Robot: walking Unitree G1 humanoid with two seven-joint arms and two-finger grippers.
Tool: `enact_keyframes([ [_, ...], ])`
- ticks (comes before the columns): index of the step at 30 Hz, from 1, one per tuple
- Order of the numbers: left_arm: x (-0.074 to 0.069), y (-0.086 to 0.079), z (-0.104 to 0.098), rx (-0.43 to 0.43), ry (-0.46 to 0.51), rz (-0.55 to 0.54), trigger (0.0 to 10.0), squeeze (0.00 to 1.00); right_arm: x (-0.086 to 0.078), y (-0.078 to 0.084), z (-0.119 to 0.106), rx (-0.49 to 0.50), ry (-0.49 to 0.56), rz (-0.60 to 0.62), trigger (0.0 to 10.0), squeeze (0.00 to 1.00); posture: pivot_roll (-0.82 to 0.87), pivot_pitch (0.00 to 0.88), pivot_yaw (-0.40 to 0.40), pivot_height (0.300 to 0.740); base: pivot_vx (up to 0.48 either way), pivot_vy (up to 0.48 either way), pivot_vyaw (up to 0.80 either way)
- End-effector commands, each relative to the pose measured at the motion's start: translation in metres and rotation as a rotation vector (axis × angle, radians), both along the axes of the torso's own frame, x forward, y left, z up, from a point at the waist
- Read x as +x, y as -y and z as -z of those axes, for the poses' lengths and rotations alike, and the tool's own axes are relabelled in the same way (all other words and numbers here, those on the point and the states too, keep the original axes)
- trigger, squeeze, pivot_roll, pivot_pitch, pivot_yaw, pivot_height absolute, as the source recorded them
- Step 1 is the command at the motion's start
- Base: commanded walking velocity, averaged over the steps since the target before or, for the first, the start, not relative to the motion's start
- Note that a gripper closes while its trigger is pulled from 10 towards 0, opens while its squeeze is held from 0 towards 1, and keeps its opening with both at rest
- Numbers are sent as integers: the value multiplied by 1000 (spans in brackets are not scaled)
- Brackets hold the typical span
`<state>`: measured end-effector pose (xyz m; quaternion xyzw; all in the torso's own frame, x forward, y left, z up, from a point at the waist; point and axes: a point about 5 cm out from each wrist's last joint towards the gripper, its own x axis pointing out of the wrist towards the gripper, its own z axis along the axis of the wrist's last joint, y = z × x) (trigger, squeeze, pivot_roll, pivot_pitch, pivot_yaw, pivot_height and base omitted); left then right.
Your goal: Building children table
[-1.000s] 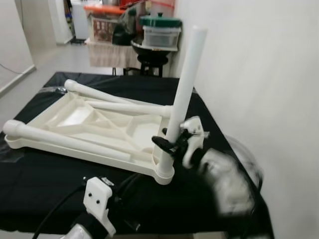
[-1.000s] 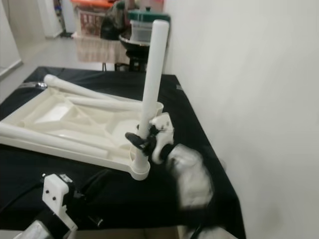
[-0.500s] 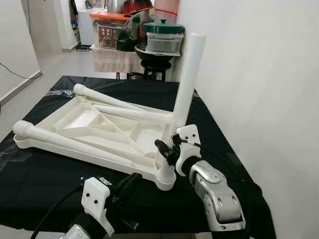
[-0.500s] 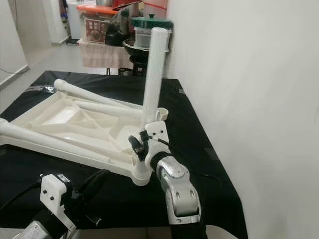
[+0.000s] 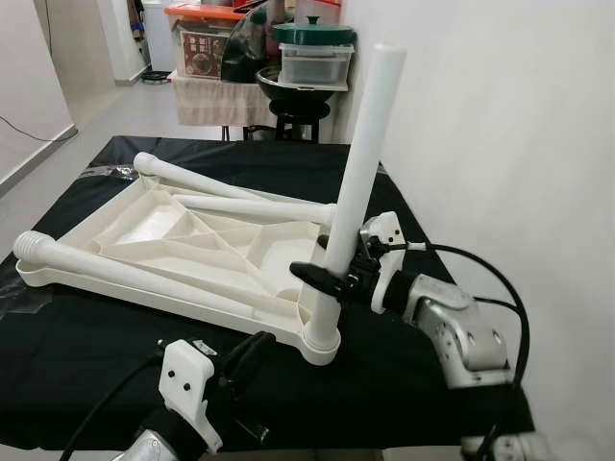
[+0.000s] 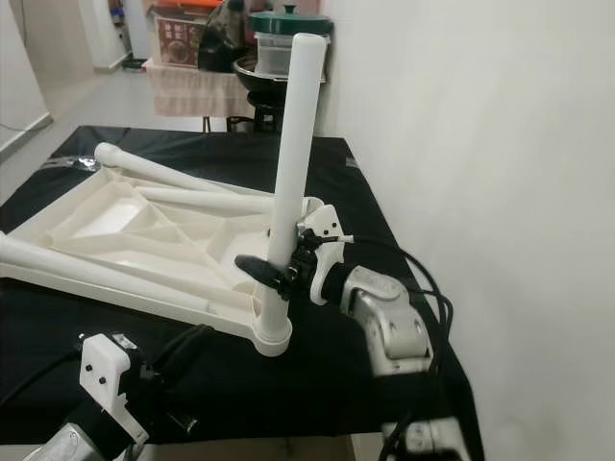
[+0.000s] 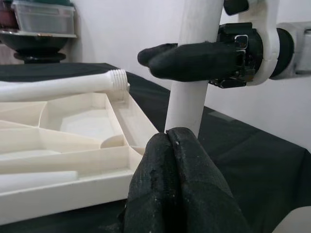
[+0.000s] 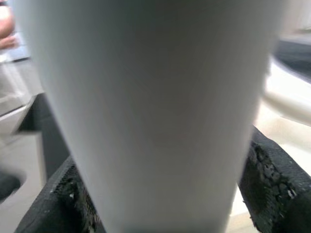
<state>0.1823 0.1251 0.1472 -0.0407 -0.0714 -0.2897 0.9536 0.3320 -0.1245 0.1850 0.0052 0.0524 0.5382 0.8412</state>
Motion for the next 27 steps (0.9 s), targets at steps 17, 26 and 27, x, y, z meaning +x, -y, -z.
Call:
enact_keyframes([
  [17,-3,4,2,0,-10,8,10000,0,13,16,9,19,-28,-50,0,0,59,0,-113,740,0,0,0],
  [26,-4,0,-1,0,-7,5,10000,0,-32,-13,41,-24,-97,815,0,0,18,0,-98,740,0,0,0],
  [27,-3,-1,0,1,-7,6,10000,0,-40,-13,41,-14,-106,871,0,0,5,0,-85,740,0,0,0],
])
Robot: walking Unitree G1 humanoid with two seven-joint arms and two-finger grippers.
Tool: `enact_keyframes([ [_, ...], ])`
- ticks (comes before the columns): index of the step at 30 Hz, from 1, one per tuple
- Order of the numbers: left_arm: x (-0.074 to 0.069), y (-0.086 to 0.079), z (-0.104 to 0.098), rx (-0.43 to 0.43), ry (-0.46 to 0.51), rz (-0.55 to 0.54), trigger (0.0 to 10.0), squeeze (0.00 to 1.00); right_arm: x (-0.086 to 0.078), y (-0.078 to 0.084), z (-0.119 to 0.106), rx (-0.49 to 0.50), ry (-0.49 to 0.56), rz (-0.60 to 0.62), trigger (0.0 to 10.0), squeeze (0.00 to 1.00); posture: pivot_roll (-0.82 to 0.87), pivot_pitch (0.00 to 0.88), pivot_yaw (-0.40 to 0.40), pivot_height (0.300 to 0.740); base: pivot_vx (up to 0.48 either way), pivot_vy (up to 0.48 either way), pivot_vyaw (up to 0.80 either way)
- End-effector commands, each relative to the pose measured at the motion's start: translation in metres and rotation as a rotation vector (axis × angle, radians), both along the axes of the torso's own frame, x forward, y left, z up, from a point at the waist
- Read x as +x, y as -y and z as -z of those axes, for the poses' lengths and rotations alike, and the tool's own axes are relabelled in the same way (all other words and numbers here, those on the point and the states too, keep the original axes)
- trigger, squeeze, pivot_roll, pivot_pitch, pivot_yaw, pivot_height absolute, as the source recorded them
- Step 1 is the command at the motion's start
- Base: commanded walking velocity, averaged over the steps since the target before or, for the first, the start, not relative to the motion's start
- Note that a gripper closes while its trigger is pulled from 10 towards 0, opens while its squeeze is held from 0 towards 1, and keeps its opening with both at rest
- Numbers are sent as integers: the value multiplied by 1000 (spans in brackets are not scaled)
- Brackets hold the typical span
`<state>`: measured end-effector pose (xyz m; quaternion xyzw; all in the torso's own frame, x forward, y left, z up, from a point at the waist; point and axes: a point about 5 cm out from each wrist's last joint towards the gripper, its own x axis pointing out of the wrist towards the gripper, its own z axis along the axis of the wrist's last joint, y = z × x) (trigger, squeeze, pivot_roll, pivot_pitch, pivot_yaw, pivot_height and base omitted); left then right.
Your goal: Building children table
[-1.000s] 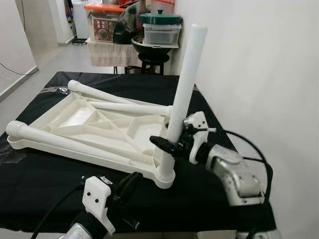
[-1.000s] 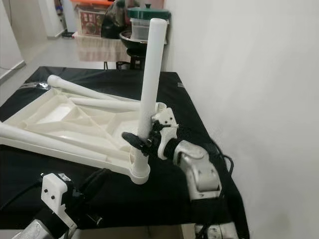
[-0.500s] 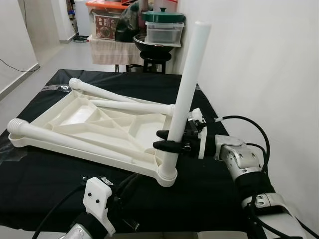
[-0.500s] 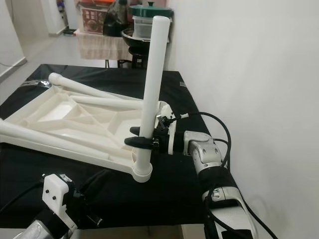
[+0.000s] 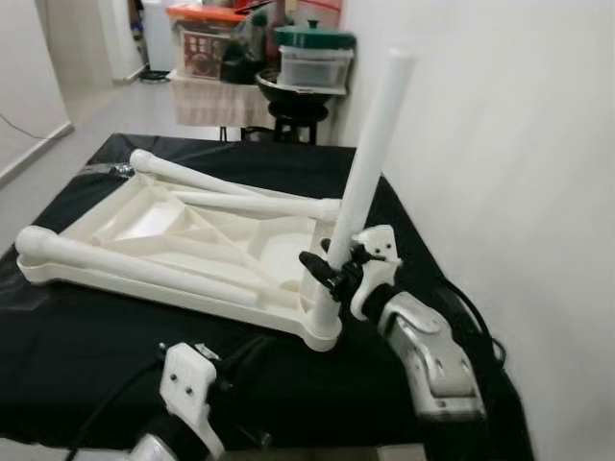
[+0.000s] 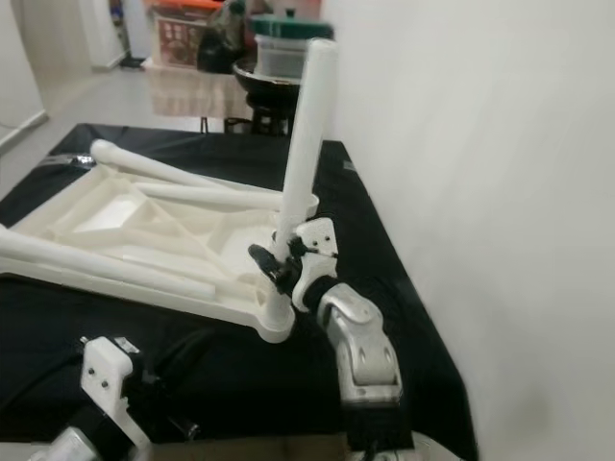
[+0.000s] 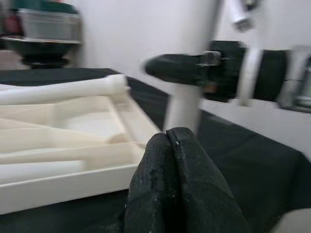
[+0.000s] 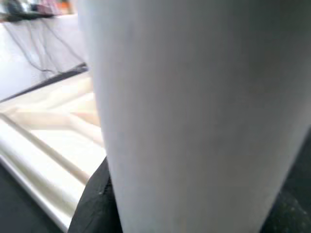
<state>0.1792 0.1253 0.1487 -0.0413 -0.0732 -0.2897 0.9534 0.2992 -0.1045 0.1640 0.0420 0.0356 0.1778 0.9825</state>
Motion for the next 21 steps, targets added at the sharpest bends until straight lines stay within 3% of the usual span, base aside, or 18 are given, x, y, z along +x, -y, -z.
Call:
enact_keyframes([
  [1,0,-1,1,4,-10,6,10000,0,-7,7,20,-10,-117,87,0,0,5,0,-85,740,0,0,0],
  [4,2,-1,2,5,-9,5,10000,0,1,8,18,-76,-82,42,0,0,33,0,-113,740,0,0,0],
  [5,3,0,2,5,-8,2,10000,0,7,11,19,-93,-90,68,6471,0,41,0,-114,740,0,0,0],
  [6,3,0,2,5,-8,2,10000,0,7,11,19,-93,-90,68,6471,0,41,0,-114,740,0,0,0],
  [7,4,-1,2,3,-8,0,10000,0,9,12,20,-107,-99,83,10000,0,42,0,-113,740,0,0,0],
  [11,4,-1,2,3,-8,0,10000,0,5,5,13,-70,-104,50,10000,0,38,0,-110,740,0,0,0],
  [12,4,-1,1,3,-8,1,10000,0,4,0,8,-42,-89,-16,10000,1000,28,0,-99,740,0,0,0],
  [17,5,0,2,2,-8,3,10000,0,6,-9,-14,7,35,-380,10000,1000,34,0,-105,740,0,0,0],
  [18,5,0,2,2,-7,3,10000,0,6,-7,-14,-11,43,-442,10000,0,36,0,-106,740,0,0,0],
  [19,6,1,2,2,-7,2,10000,0,7,-4,-13,-23,54,-533,10000,0,39,0,-110,740,0,0,0],
  [20,6,1,2,2,-7,2,10000,0,7,-4,-13,-23,54,-533,10000,0,39,0,-110,740,0,0,0],
  [21,6,1,2,1,-7,1,10000,0,9,1,-12,-46,61,-636,10000,0,38,0,-107,740,0,0,0],
])
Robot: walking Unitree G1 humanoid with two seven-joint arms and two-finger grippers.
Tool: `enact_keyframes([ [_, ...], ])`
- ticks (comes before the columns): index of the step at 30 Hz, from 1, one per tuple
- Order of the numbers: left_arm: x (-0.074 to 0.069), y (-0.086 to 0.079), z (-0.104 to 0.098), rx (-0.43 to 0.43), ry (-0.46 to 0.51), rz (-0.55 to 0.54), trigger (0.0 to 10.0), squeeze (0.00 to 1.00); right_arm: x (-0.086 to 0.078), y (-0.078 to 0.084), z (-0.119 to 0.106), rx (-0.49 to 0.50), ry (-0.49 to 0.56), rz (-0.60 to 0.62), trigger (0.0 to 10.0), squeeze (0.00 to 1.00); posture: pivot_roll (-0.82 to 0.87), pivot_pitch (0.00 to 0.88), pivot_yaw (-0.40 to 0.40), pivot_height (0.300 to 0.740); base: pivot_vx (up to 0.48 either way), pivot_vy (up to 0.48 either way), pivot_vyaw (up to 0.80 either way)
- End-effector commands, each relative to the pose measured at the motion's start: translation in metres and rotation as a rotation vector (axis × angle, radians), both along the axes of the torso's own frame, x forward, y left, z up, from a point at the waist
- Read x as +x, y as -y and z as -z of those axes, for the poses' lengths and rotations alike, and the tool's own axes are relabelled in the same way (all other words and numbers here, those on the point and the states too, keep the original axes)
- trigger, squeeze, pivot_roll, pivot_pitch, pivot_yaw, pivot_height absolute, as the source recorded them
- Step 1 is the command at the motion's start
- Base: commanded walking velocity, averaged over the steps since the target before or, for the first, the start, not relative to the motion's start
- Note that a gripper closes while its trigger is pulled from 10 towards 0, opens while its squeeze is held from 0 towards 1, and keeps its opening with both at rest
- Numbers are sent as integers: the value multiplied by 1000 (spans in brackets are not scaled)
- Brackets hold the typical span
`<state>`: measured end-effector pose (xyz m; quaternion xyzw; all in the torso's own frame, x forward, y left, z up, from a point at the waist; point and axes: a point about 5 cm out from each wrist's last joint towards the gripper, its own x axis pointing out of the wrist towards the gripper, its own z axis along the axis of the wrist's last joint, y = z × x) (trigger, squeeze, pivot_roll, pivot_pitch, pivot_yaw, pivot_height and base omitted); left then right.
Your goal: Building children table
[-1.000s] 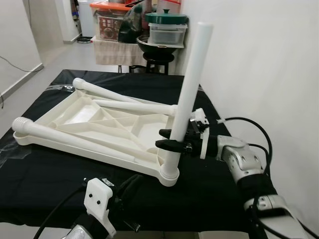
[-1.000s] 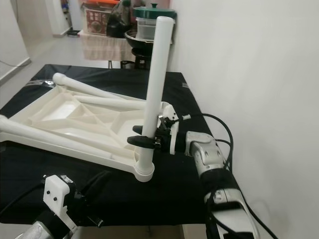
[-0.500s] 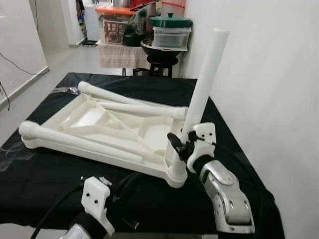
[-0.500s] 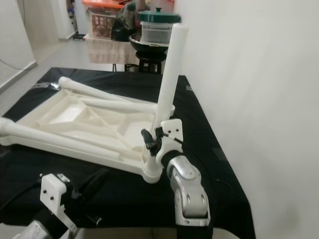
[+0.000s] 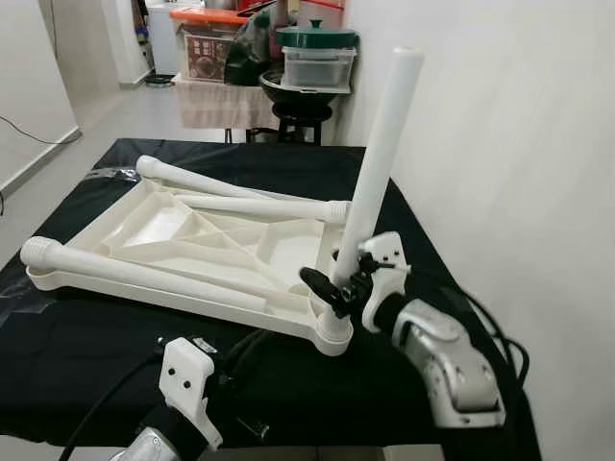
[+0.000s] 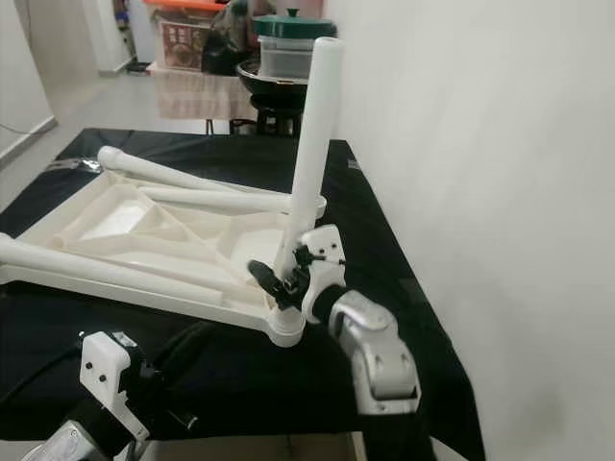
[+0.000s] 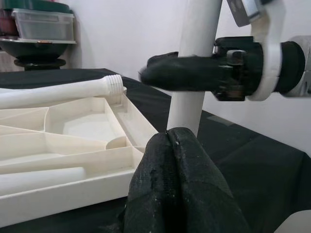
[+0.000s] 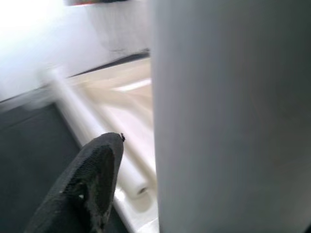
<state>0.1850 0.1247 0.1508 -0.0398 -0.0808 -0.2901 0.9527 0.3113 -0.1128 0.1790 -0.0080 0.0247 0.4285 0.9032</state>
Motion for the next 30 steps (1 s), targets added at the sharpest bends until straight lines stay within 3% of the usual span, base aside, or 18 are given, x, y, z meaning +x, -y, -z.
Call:
enact_keyframes([
  [1,0,0,4,3,-22,1,10000,0,-1,-5,4,15,-10,-147,10000,0,41,0,-108,740,0,0,0],
  [6,0,1,5,2,-22,2,10000,0,3,-2,2,-6,-24,-284,10000,0,44,0,-106,740,0,0,0],
  [8,0,2,5,2,-23,2,10000,0,19,2,-2,17,-52,-362,10000,0,49,0,-109,740,0,0,0],
  [12,0,2,5,1,-23,2,10000,0,26,5,-1,13,-62,-371,10000,0,51,0,-111,740,0,0,0],
  [13,0,2,5,1,-24,2,10000,0,28,6,-1,36,-75,-397,0,0,49,0,-111,740,0,0,0],
  [17,-1,3,5,0,-24,2,10000,0,30,10,-1,75,-91,-435,0,0,49,0,-111,740,0,0,0],
  [22,-2,2,5,0,-24,2,10000,0,28,10,1,78,-61,-371,0,0,42,0,-113,740,0,0,0],
  [25,-3,2,4,-1,-24,2,10000,0,27,8,6,54,-43,-222,0,0,32,0,-120,740,0,0,0],
  [26,-3,2,4,-1,-24,2,10000,0,27,8,6,54,-43,-222,0,0,32,0,-120,740,0,0,0],
  [27,-3,2,4,-1,-23,2,10000,0,26,5,9,24,-34,-115,0,0,32,0,-122,740,0,0,0],
  [28,-3,1,4,-1,-24,2,10000,0,31,5,10,10,-4,153,0,0,28,0,-129,740,0,0,0],
  [30,-3,1,4,-1,-24,2,10000,0,31,5,10,10,-4,153,0,0,28,0,-129,740,0,0,0],
])
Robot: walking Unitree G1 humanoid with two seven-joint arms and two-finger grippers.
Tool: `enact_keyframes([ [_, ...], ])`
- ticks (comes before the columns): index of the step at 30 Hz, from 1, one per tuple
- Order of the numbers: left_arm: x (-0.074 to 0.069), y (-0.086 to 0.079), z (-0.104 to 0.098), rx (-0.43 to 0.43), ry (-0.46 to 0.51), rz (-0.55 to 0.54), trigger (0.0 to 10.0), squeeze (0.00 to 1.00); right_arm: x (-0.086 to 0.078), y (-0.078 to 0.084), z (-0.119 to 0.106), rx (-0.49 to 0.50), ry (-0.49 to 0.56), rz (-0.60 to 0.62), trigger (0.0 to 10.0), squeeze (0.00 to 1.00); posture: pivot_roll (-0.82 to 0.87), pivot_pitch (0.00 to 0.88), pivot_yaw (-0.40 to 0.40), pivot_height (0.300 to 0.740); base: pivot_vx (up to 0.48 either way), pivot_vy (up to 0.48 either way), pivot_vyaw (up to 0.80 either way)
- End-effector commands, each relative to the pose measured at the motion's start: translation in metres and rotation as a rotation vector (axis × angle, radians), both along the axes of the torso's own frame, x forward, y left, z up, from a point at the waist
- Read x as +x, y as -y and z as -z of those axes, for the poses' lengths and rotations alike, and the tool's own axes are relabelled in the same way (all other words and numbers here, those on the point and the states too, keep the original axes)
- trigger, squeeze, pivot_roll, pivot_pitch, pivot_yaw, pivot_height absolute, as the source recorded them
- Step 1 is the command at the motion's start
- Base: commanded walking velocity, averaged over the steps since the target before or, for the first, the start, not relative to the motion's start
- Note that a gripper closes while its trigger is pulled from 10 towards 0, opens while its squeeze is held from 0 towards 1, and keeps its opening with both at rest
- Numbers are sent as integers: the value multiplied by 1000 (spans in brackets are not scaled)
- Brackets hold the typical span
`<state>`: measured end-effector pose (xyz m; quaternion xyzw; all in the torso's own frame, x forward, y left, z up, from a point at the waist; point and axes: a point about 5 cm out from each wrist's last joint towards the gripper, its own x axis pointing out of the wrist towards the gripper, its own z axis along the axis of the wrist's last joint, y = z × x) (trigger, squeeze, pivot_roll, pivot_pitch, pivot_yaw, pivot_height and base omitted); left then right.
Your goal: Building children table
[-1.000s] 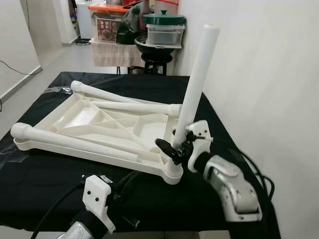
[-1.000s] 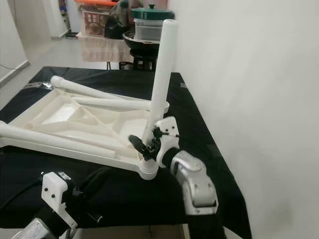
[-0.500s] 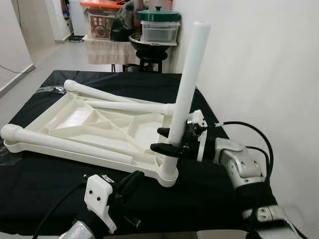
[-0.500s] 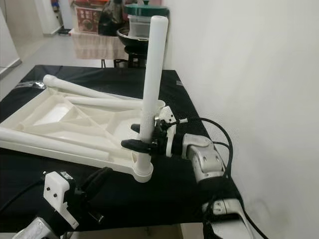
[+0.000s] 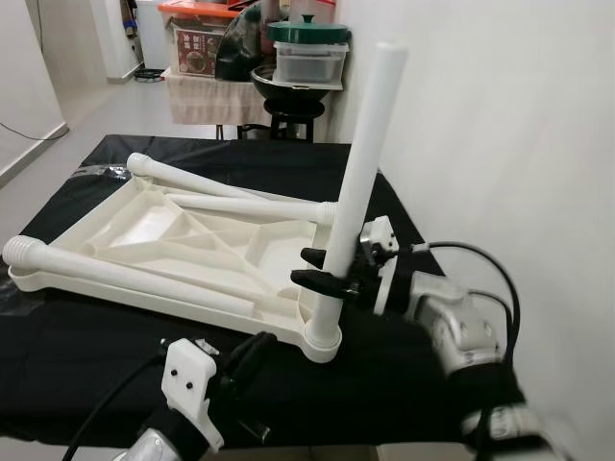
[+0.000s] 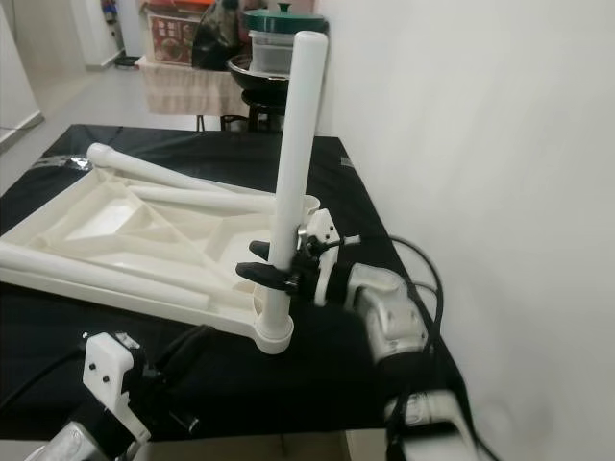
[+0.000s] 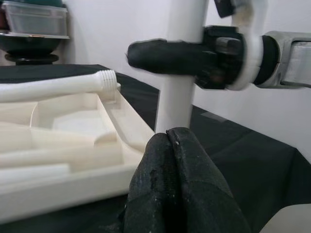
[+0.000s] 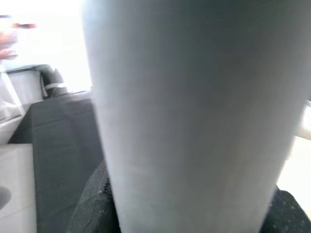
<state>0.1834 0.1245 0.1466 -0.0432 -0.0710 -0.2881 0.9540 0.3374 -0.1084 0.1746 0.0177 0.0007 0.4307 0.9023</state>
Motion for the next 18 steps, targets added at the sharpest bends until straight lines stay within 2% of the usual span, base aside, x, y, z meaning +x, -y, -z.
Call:
enact_keyframes([
  [1,-1,1,0,0,-2,5,10000,0,5,9,6,-56,-30,156,0,0,28,0,-129,740,0,0,0],
  [2,-1,1,0,0,-2,5,10000,0,5,9,6,-56,-30,156,0,0,28,0,-129,740,0,0,0],
  [3,-1,0,0,0,-2,5,10000,0,-14,-8,22,-93,-32,316,0,0,5,0,-107,740,0,0,0],
  [4,0,0,1,0,-2,5,10000,0,-21,-11,29,-51,-78,441,0,0,-4,0,-102,740,0,0,0],
  [5,1,0,1,0,-3,5,10000,0,-24,-13,33,-18,-117,496,0,0,0,0,-108,740,0,0,0],
  [7,1,0,1,0,-3,5,10000,0,-24,-13,33,-18,-117,496,0,0,0,0,-108,740,0,0,0],
  [8,2,1,1,0,-2,7,10000,0,-25,-13,40,20,-190,499,0,0,11,0,-114,740,0,0,0],
  [12,3,1,2,1,1,1,10000,0,-23,-14,42,7,-187,482,0,0,14,0,-125,740,0,0,0],
  [13,4,1,2,1,2,-1,10000,0,-24,-15,42,-9,-180,490,3490,0,15,0,-123,740,0,0,0],
  [14,4,1,2,1,2,-1,10000,0,-24,-15,42,-9,-180,490,3490,0,15,0,-123,740,0,0,0],
  [15,4,1,2,1,2,-2,10000,0,-24,-16,40,-1,-179,480,10000,0,13,0,-120,740,0,0,0],
  [17,4,1,2,1,2,-1,10000,0,-26,-17,39,7,-188,492,10000,0,12,0,-118,740,0,0,0],
  [18,4,1,2,1,0,0,10000,0,-28,-19,35,26,-182,458,10000,0,11,0,-112,740,0,0,0],
])
